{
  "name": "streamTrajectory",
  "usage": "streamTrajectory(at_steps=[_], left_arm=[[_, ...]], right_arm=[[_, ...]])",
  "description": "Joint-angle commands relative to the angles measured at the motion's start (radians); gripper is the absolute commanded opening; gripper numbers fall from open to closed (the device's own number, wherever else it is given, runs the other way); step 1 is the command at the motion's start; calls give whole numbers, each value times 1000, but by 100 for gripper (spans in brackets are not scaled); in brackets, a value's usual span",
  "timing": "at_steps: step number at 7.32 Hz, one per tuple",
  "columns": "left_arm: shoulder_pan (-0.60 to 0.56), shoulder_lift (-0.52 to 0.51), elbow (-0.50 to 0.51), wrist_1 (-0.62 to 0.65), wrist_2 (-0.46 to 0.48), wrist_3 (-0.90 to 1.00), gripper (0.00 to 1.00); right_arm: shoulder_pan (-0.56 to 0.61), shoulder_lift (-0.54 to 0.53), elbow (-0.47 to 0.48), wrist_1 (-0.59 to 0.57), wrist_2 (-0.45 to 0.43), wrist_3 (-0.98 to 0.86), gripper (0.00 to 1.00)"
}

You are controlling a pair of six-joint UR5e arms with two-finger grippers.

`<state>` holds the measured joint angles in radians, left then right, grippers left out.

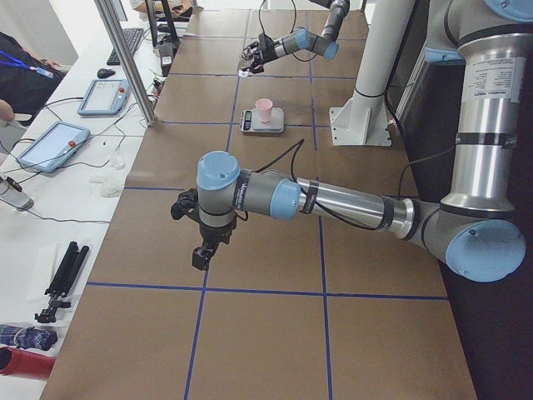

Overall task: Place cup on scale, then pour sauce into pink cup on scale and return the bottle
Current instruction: 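Tilt the bottle upright and move it away from the cup, then carry the upright bottle back to its spot with the right gripper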

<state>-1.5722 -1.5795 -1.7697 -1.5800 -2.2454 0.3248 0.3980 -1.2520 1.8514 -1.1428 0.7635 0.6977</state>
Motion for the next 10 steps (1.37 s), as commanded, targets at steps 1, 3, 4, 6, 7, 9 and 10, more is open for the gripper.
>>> streamTrajectory(at_steps=[1,3,4,6,7,9,10], left_arm=[[-3,1,-13,0,1,-1,100],[-3,0,-14,-2,3,-3,100],[-3,0,-16,-2,3,-3,100],[-3,1,-20,-2,3,-3,100],[-3,1,-20,-2,3,-3,100],[-3,1,-20,-2,3,-3,100],[-3,1,-20,-2,3,-3,100]], right_arm=[[47,-62,29,2,104,212,0],[47,-145,41,82,123,377,0],[62,-202,40,172,164,379,0],[117,-262,45,198,253,382,0],[122,-264,45,198,254,384,0],[121,-270,43,199,252,479,0],[121,-286,40,198,254,493,0]])
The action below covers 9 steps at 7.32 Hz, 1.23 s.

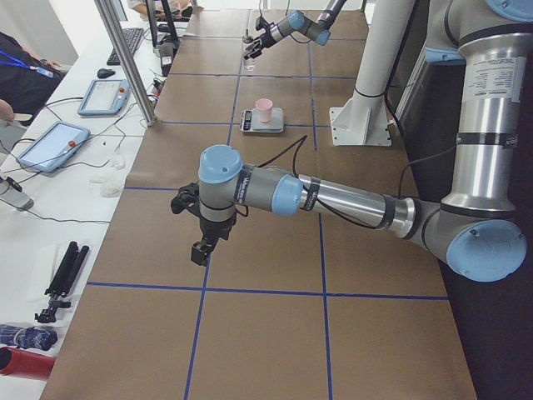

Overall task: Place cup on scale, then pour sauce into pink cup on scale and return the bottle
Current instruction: 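Carry the upright bottle back to its spot with the right gripper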

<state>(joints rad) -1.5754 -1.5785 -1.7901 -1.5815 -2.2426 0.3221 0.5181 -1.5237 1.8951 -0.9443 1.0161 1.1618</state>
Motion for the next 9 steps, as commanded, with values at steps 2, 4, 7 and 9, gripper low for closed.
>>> streamTrajectory(at_steps=[2,4,7,9], left_arm=[[0,0,0,0,0,0,100],[0,0,0,0,0,0,100],[0,2,0,0,2,0,100],[0,2,0,0,2,-2,100]], right_arm=[[0,-19,-14,-2,2,30,0],[-1,-32,-21,-2,27,118,0],[-4,-39,-57,-13,48,160,0],[-12,-39,-67,-14,48,160,0]])
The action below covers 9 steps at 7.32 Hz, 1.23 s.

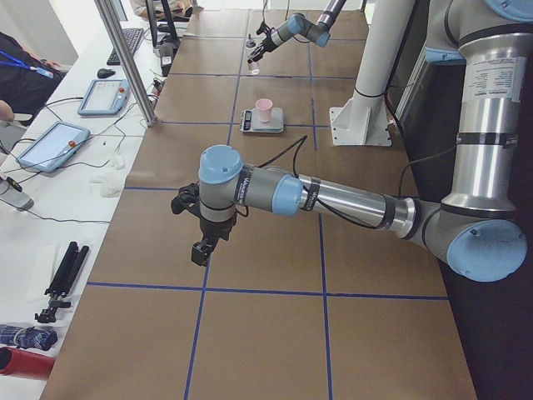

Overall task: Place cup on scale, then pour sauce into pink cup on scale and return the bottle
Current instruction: 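Carry the upright bottle back to its spot with the right gripper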

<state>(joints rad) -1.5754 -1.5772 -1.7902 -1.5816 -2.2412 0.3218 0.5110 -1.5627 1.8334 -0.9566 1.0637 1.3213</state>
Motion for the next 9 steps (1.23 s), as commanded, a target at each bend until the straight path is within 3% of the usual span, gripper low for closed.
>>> streamTrajectory(at_steps=[1,6,7,8,9], left_arm=[[0,0,0,0,0,0,100],[0,-1,8,-3,-2,0,100],[0,-1,8,-3,-2,0,100],[0,-3,8,-3,5,0,100],[2,-3,9,-5,5,0,100]], right_arm=[[-15,0,-5,-2,1,1,0],[-45,-2,1,-2,-1,1,0],[-45,-2,1,-2,-1,-1,35],[-52,-6,0,-2,-20,-1,99],[-61,-22,1,-1,-31,-1,100]])
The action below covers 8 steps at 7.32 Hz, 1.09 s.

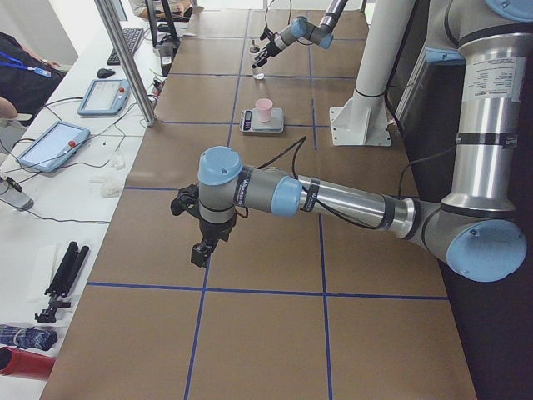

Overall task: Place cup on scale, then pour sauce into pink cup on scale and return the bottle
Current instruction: 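Carry the upright bottle back to its spot with the right gripper, then lower the bottle onto the table and open the right gripper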

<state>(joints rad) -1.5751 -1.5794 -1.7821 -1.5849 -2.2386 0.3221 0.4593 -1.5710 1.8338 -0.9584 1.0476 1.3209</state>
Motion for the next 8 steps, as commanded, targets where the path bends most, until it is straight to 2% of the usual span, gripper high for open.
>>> streamTrajectory(at_steps=[1,3,5,7,8], left_arm=[[1,-2,3,-1,2,0,100],[1,-2,3,-1,2,0,100],[1,-2,4,-1,4,0,100],[1,-2,6,-3,4,0,100],[1,-1,6,-3,10,0,100]], right_arm=[[-13,-14,1,1,-15,0,100],[-30,-29,22,1,-15,0,100],[-76,-124,131,1,-14,0,100],[-122,-196,171,3,-14,0,100],[-148,-252,226,-3,-3,-2,100]])
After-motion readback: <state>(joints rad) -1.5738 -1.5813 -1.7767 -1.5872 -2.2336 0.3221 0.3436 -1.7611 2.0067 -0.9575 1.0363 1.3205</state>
